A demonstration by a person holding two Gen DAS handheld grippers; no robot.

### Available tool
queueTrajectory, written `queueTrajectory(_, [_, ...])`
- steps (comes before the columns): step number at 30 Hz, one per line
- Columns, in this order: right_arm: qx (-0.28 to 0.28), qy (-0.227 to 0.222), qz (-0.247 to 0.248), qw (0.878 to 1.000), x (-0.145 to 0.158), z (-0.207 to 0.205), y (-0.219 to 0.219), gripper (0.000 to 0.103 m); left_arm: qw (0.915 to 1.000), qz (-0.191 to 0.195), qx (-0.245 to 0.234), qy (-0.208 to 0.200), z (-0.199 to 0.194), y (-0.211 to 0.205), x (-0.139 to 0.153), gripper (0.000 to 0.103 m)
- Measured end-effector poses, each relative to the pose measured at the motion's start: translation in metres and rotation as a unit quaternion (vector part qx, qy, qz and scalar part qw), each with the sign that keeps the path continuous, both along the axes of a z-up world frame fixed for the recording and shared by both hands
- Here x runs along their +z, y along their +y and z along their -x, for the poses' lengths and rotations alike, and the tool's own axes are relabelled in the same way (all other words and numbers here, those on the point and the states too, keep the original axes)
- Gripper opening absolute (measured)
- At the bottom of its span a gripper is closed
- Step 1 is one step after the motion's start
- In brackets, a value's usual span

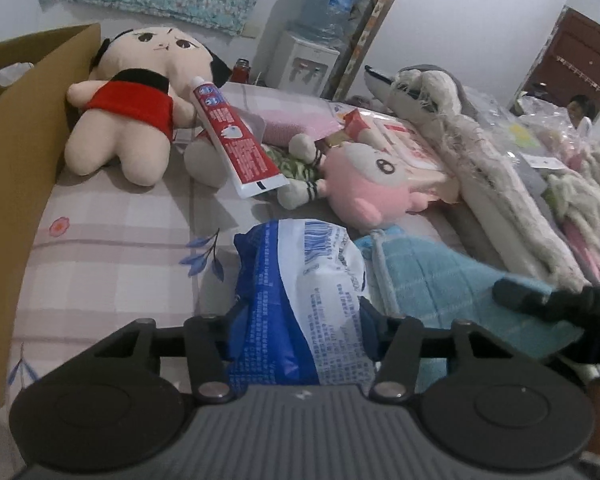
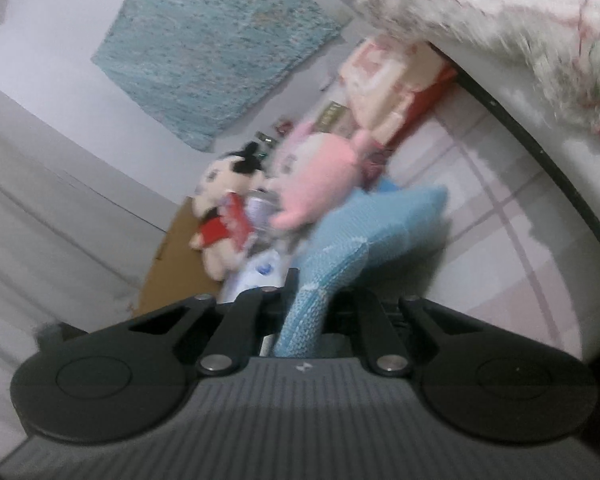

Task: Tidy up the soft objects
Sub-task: 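Grasp the blue-and-white wipes pack with the left gripper while the right grasps the light-blue towel, then carry the wipes pack with the left gripper while the right carries the towel to the box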

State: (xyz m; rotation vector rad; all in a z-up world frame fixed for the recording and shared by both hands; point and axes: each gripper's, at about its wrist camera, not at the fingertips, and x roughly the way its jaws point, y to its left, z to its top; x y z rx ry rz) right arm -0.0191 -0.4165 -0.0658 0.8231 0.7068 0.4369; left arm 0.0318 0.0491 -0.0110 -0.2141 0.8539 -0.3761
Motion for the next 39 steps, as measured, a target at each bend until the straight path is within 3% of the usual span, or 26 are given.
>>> queueTrajectory(4, [0.015, -0.016, 0.015, 1.000, 0.022, 0.006, 0.003, 0.005, 0.9998, -0.014, -0.014, -0.008, 0.013, 0.003, 0.007, 0.055])
queueTrajectory(8, [0.013, 0.002, 0.040, 0.999, 0.018, 0.007, 0.005, 0.005, 0.9982, -0.054, -0.018, -0.017, 0.016, -0.004, -0.002, 0.059])
queueTrajectory(11, [0.009, 0.021, 0.040, 0.999, 0.006, 0.010, 0.003, 0.005, 0.9979, -0.054, -0.030, -0.021, 0.015, -0.009, -0.002, 0.086])
queueTrajectory(14, [0.007, 0.029, 0.037, 0.999, -0.003, 0.010, 0.003, 0.005, 0.9975, -0.054, -0.028, -0.037, 0.011, -0.011, -0.002, 0.089])
queueTrajectory(16, [0.005, 0.029, 0.037, 0.999, -0.006, 0.009, 0.002, 0.005, 0.9975, -0.058, -0.027, -0.028, 0.001, -0.014, -0.007, 0.091])
queueTrajectory(18, [0.002, 0.030, 0.036, 0.999, -0.010, 0.006, 0.002, 0.005, 0.9985, -0.046, -0.029, -0.010, -0.008, -0.016, -0.014, 0.099])
queueTrajectory(25, [-0.009, 0.052, 0.019, 0.998, -0.029, -0.002, -0.002, 0.005, 0.9955, -0.082, -0.044, -0.018, -0.006, -0.030, -0.027, 0.100])
queueTrajectory(26, [-0.008, 0.051, 0.018, 0.999, -0.031, -0.003, -0.002, 0.005, 0.9946, -0.090, -0.047, -0.021, -0.005, -0.031, -0.028, 0.097])
queueTrajectory(27, [-0.007, 0.051, 0.019, 0.998, -0.032, -0.004, -0.001, 0.005, 0.9939, -0.097, -0.048, -0.022, -0.005, -0.033, -0.030, 0.083])
queueTrajectory(30, [-0.003, 0.048, 0.019, 0.999, -0.033, -0.006, 0.000, 0.005, 0.9922, -0.113, -0.047, -0.022, -0.005, -0.032, -0.033, 0.074])
queueTrajectory(33, [0.003, 0.041, 0.040, 0.998, -0.026, -0.006, 0.004, 0.005, 0.9903, -0.129, -0.044, -0.028, -0.001, -0.030, -0.028, 0.071])
queueTrajectory(36, [0.011, 0.020, 0.037, 0.999, -0.012, -0.003, 0.008, 0.005, 0.9945, -0.098, -0.035, -0.017, 0.004, -0.018, -0.022, 0.071])
queueTrajectory(39, [0.016, 0.002, 0.024, 1.000, 0.003, -0.002, 0.009, 0.005, 0.9951, -0.088, -0.028, -0.036, 0.013, -0.008, -0.007, 0.071])
